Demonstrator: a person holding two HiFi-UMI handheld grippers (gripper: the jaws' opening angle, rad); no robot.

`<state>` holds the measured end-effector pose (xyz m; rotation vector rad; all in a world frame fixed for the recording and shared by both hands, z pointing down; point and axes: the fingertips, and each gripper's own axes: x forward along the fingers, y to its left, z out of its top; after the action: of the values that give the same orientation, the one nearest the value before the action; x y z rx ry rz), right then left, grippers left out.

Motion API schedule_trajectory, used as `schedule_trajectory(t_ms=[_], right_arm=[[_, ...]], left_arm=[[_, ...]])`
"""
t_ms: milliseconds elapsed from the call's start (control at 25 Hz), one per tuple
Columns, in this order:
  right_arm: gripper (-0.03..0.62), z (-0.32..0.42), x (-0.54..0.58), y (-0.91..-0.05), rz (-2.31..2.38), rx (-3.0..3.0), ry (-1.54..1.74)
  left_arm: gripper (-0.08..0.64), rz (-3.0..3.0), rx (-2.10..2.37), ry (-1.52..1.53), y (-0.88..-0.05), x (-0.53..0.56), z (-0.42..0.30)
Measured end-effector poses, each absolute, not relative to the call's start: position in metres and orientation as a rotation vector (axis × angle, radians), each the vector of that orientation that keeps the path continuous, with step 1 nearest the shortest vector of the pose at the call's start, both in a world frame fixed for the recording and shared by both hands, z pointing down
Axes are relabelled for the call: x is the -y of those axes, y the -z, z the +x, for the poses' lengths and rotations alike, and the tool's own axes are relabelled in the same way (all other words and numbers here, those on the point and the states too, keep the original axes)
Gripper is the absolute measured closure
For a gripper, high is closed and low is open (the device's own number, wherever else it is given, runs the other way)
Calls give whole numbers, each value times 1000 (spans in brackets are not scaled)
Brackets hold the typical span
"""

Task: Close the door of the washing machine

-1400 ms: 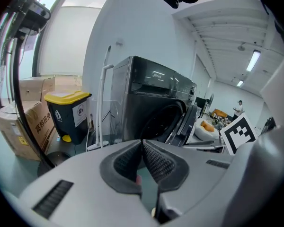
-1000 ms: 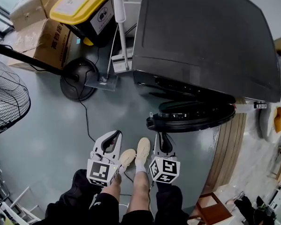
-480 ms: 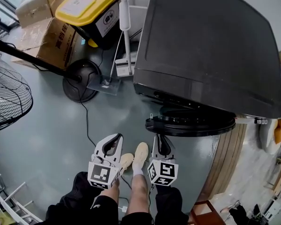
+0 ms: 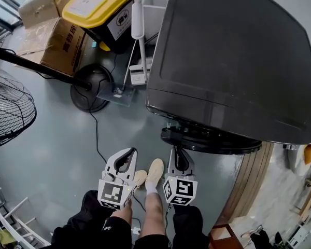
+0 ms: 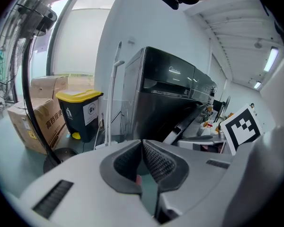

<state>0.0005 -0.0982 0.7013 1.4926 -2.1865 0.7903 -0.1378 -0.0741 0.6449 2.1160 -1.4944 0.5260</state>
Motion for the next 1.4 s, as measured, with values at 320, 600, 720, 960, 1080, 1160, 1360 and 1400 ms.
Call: schedule_trajectory(t_ms=[320, 600, 720, 960, 1080, 1160, 1360, 1400], right_arm=[[537, -2, 130, -701, 1468, 2198, -758], [574, -1, 147, -702, 1485, 2155, -711], [574, -1, 145, -706, 1456, 2155, -734], [574, -3, 146, -710, 1425, 2150, -755], [568, -3, 144, -709, 1417, 2157, -758], [562, -5, 143, -705, 1414, 2175, -751], [562, -8, 137, -677, 1416, 2226, -699], [563, -8, 136, -670, 1422, 2232, -692]], left_arm=[[529, 2098, 1527, -520, -641, 95, -140], [529, 2067, 1552, -518, -641, 111, -147], [529, 2060, 1567, -517, -640, 115, -148], [529, 2062, 1571, -516, -637, 122, -145], [529, 2072, 1563, -507, -636, 120, -141], [529, 2080, 1557, -504, -635, 118, -139], [529, 2112, 1547, -495, -619, 112, -131], [529, 2122, 1549, -493, -613, 112, -130]])
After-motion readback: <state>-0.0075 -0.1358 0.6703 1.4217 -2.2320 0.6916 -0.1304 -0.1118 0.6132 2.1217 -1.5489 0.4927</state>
